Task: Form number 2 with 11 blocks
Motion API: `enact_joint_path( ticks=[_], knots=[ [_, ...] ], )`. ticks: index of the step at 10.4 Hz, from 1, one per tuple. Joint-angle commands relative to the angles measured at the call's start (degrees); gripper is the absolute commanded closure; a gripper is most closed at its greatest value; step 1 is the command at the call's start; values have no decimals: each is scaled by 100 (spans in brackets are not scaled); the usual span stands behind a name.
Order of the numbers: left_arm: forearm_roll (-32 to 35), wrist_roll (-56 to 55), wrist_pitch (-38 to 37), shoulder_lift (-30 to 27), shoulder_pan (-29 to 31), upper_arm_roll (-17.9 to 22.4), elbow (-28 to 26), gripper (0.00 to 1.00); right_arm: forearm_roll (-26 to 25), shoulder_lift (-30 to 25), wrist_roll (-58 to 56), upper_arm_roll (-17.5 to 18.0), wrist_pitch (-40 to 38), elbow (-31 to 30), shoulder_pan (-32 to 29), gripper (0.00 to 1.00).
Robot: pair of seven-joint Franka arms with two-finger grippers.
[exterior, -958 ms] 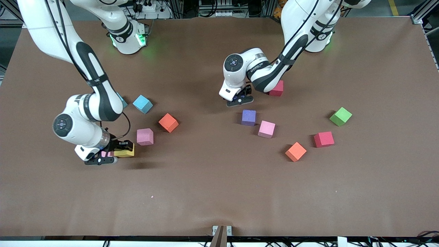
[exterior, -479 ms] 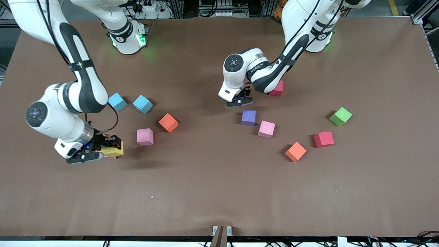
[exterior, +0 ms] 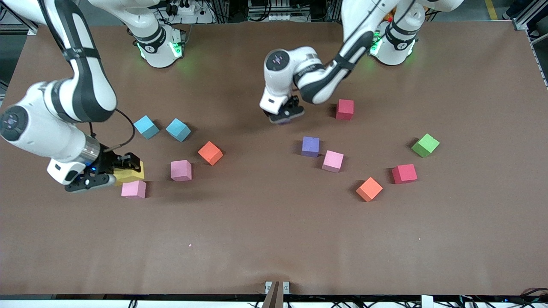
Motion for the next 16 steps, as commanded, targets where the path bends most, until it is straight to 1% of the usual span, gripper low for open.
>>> enact_joint_path(
  ticks=[1, 2, 3, 4, 6, 7, 8, 10, 12, 16],
  knots=[
    [71, -197, -283, -88, -427, -159, 218, 100, 8, -513, -155, 30, -367, -214, -146, 52],
    [71, -188, -397, -27, -524, -343, 385, 100, 8, -619, -251, 30, -438, -266, -155, 52],
    [71, -127, -425, 35, -821, -363, 430, 100, 8, -785, -260, 30, -439, -423, -207, 52],
    [97, -83, -425, 87, -1146, -354, 448, 100, 8, -1056, -269, 30, -439, -738, -269, 52],
    [159, -39, -425, 525, -1464, -337, 789, 100, -1, -1541, -260, 30, -456, -1214, -374, 52],
    [289, 66, -425, 736, -1526, -302, 947, 100, 8, -1542, -234, 30, -456, -1259, -392, 52],
    [369, 110, -425, 895, -1527, -284, 1114, 100, -1, -1473, -182, 30, -422, -1260, -392, 52],
    [414, 207, -425, 1037, -1518, -65, 1300, 100, 8, -1446, -94, 39, -456, -1251, -349, 52],
    [414, 225, -521, 1011, -1387, -38, 1274, 100, -1, -1455, 109, 74, -456, -1251, -296, 52],
    [423, 725, -882, 993, -1106, -46, 1221, 100, -1, -1481, 109, 74, -412, -1321, -296, 53]
  ],
)
